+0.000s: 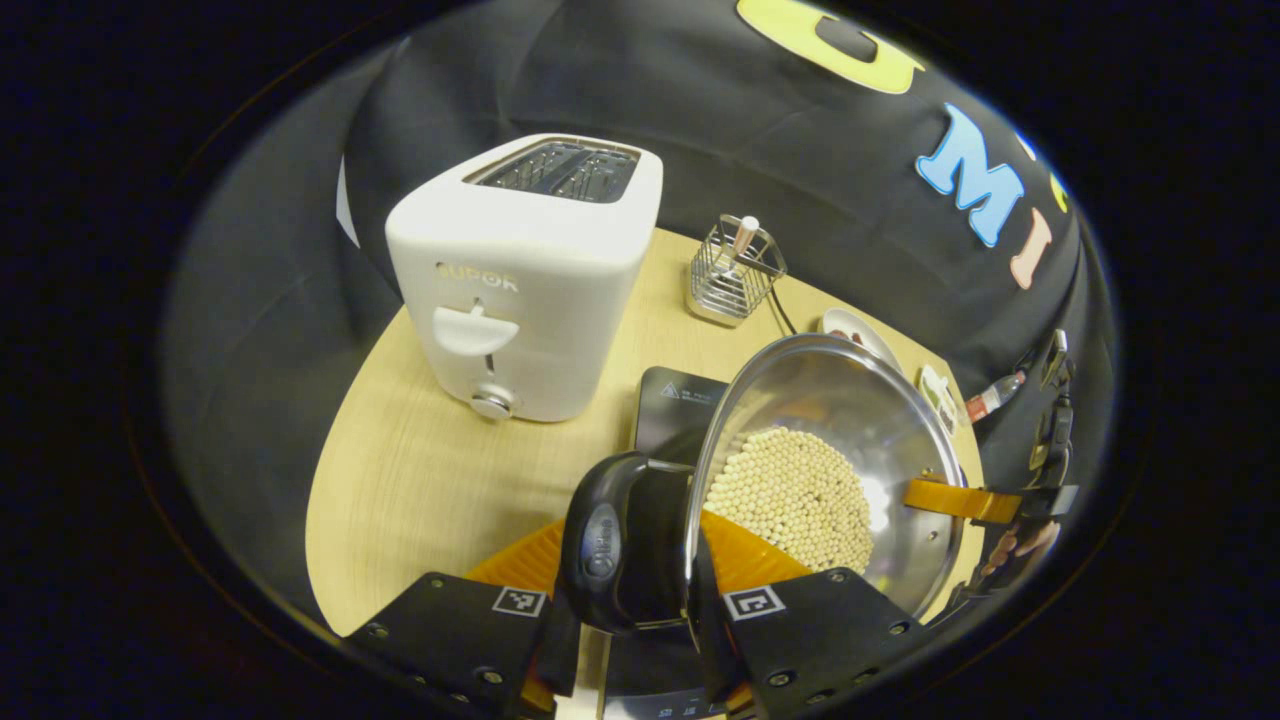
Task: First push the handle of the pot to place it horizontally, then grasp the pot with both hands and set it on the induction cooktop.
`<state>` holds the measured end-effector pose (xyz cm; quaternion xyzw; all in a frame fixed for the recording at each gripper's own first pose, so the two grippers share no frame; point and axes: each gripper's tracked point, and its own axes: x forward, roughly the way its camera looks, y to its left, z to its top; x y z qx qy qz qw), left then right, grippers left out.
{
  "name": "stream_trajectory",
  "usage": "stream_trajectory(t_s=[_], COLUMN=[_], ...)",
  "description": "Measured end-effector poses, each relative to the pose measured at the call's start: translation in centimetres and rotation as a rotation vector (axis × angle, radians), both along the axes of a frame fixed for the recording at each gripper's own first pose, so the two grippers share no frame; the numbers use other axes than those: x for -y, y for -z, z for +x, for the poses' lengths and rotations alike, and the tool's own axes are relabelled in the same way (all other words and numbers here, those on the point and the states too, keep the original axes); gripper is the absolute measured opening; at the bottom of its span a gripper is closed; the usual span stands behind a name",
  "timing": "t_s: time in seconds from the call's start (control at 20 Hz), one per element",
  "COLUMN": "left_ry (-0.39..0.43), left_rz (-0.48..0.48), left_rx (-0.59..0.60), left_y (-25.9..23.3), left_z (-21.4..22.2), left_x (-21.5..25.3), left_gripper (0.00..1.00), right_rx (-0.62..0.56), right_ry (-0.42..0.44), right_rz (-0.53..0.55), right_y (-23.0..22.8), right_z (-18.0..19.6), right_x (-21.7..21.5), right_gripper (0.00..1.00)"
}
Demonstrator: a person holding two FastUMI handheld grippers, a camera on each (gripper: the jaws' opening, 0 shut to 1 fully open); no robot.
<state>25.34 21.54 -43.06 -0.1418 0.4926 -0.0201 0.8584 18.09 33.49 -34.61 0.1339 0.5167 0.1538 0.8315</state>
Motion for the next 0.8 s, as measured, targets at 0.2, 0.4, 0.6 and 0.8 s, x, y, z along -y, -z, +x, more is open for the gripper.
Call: stream_trajectory(t_s=[0.2,0.4,0.6,0.8], left_ry=[-0.008,-0.004,-0.024,-0.006], left_rz=[0.0,0.048,0.156,0.232], left_rx=[-0.028,-0.08,-0.066,-0.005], left_y=[0.1,0.2,-1.7,-5.7], left_z=[-0.5,-1.4,-2.0,-2.8], left_x=[0.1,0.5,-0.5,-0.8], left_gripper=[0.51,0.58,0.81,0.81], right_rx=[-0.009,-0.017,0.048,0.135], right_ry=[-0.002,0.019,0.037,0.006], right_rz=[0.005,0.051,0.081,0.029], right_y=[0.2,-0.9,-3.7,-6.0], right_z=[0.1,0.4,0.7,-0.5], right_x=[0.0,0.0,1.2,3.8], right_gripper=[0.51,0.54,0.91,0.98])
